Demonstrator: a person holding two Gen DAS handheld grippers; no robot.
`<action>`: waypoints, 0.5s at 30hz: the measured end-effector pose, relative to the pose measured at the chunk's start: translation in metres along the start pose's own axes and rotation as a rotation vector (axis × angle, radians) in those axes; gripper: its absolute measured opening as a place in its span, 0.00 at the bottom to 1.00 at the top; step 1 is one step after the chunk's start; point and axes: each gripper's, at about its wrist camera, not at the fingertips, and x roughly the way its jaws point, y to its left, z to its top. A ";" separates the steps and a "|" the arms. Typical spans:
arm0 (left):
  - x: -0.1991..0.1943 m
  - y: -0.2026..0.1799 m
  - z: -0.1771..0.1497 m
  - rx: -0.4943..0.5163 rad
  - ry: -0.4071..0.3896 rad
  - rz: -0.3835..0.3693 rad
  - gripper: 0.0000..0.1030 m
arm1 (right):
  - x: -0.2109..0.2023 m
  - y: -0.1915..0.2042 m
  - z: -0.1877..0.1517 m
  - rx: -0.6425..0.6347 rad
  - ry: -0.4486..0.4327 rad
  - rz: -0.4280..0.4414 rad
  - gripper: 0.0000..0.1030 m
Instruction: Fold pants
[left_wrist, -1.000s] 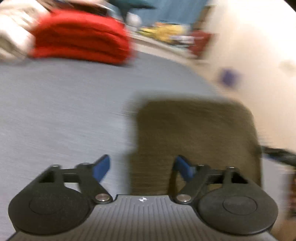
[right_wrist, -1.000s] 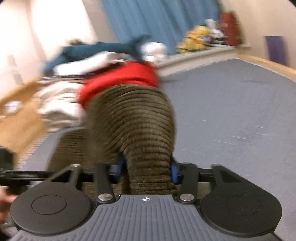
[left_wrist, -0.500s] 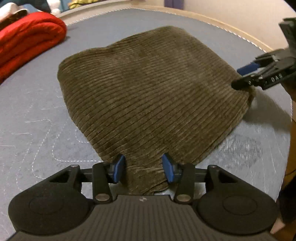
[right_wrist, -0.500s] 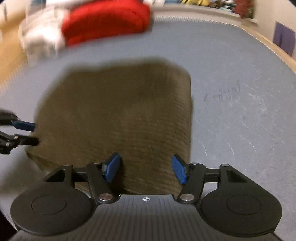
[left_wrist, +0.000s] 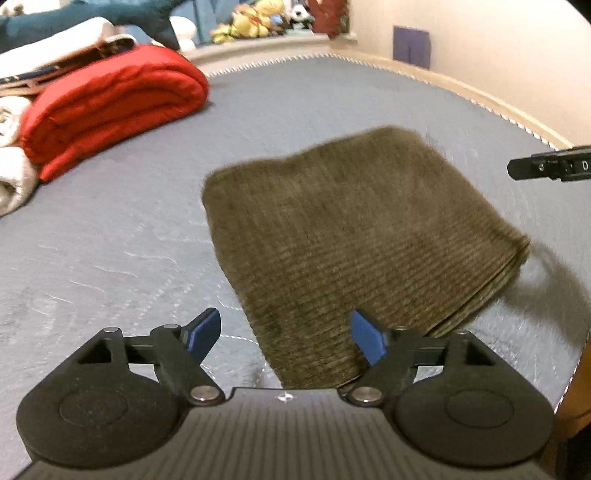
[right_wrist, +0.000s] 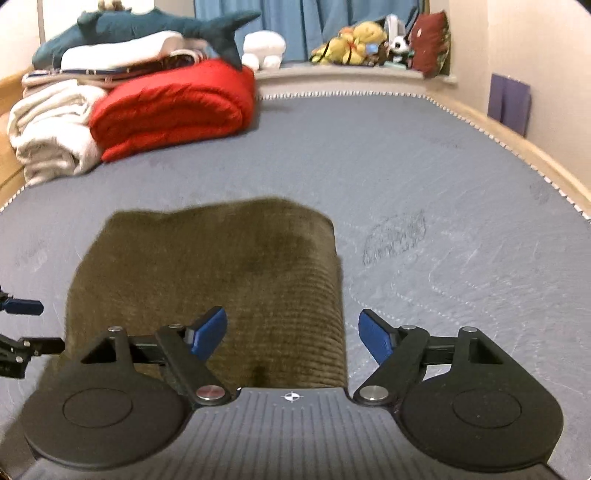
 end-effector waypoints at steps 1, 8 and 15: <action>-0.006 -0.001 0.000 -0.006 -0.010 0.006 0.82 | -0.005 0.004 0.001 0.001 -0.012 0.001 0.78; -0.070 -0.002 0.002 -0.097 -0.108 0.073 0.88 | -0.059 0.033 0.015 0.039 -0.099 0.002 0.81; -0.134 -0.017 0.007 -0.205 -0.228 0.110 0.90 | -0.130 0.044 0.029 0.090 -0.193 0.031 0.95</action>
